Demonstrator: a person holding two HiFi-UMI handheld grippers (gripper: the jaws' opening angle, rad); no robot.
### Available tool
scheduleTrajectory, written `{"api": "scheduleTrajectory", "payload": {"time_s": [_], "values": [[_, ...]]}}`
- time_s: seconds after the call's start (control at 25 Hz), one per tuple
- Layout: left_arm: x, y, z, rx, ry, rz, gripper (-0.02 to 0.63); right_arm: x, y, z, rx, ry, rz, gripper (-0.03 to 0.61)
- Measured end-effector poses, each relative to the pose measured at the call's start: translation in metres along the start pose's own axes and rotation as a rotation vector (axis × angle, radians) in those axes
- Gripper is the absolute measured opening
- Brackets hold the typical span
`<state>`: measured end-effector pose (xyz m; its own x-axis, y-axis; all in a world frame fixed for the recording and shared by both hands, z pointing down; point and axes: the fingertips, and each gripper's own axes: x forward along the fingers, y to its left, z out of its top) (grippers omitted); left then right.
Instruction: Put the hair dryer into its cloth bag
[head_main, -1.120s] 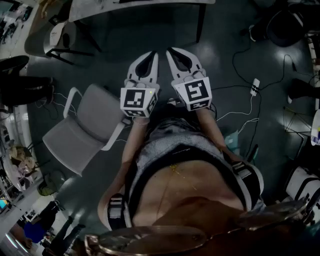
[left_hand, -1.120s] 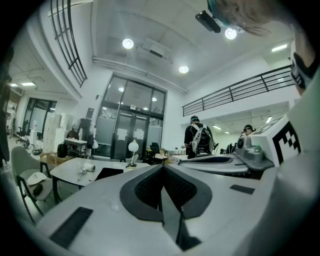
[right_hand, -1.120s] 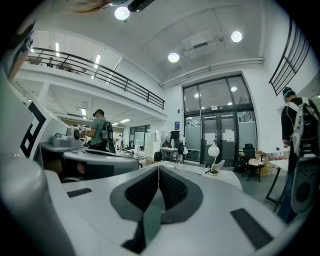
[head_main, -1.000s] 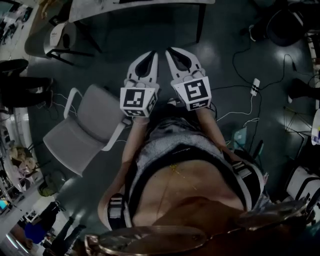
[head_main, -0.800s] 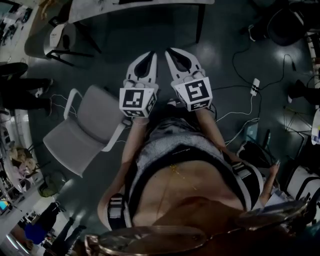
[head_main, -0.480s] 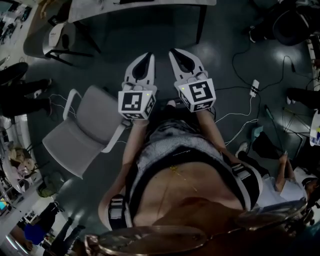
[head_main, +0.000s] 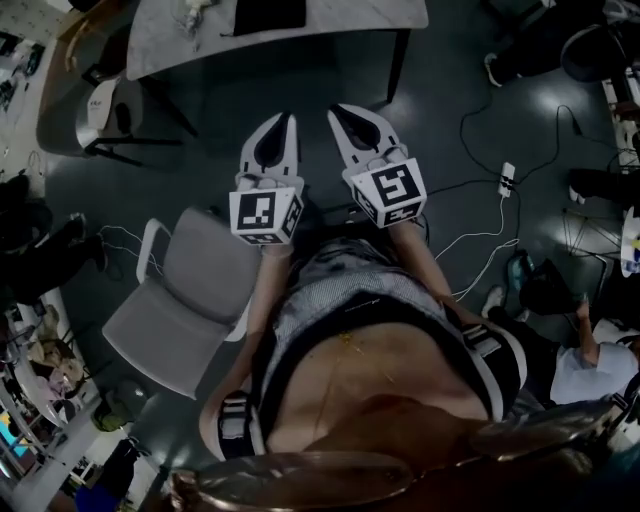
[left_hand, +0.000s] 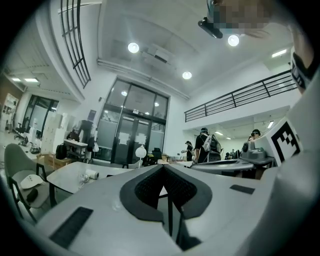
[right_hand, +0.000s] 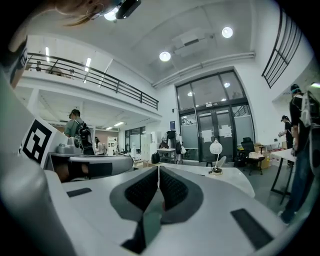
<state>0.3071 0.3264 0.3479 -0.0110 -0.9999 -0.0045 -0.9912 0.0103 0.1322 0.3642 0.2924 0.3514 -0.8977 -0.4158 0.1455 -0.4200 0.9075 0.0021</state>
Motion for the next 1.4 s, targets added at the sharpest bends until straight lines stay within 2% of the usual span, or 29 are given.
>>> {"api": "scheduleTrajectory", "payload": {"time_s": [0.24, 0.48, 0.76, 1.12, 1.4], "values": [[0.025, 0.053, 0.004, -0.006, 0.012, -0.038, 0.006, 0.053, -0.007, 0.008, 0.031, -0.016, -0.037, 0.063], [0.03, 0.102, 0.002, -0.006, 0.04, -0.047, 0.006, 0.099, 0.01, 0.012, -0.041, -0.003, -0.061, 0.063], [0.031, 0.133, -0.001, -0.029, 0.067, -0.068, 0.006, 0.131, 0.026, 0.014, -0.04, 0.012, -0.054, 0.063], [0.039, 0.17, -0.004, -0.075, 0.075, -0.028, 0.006, 0.169, 0.029, 0.015, -0.068, 0.054, -0.02, 0.063], [0.076, 0.204, -0.008, -0.087, 0.09, 0.0, 0.006, 0.222, 0.011, 0.018, -0.079, 0.062, 0.018, 0.063]]}}
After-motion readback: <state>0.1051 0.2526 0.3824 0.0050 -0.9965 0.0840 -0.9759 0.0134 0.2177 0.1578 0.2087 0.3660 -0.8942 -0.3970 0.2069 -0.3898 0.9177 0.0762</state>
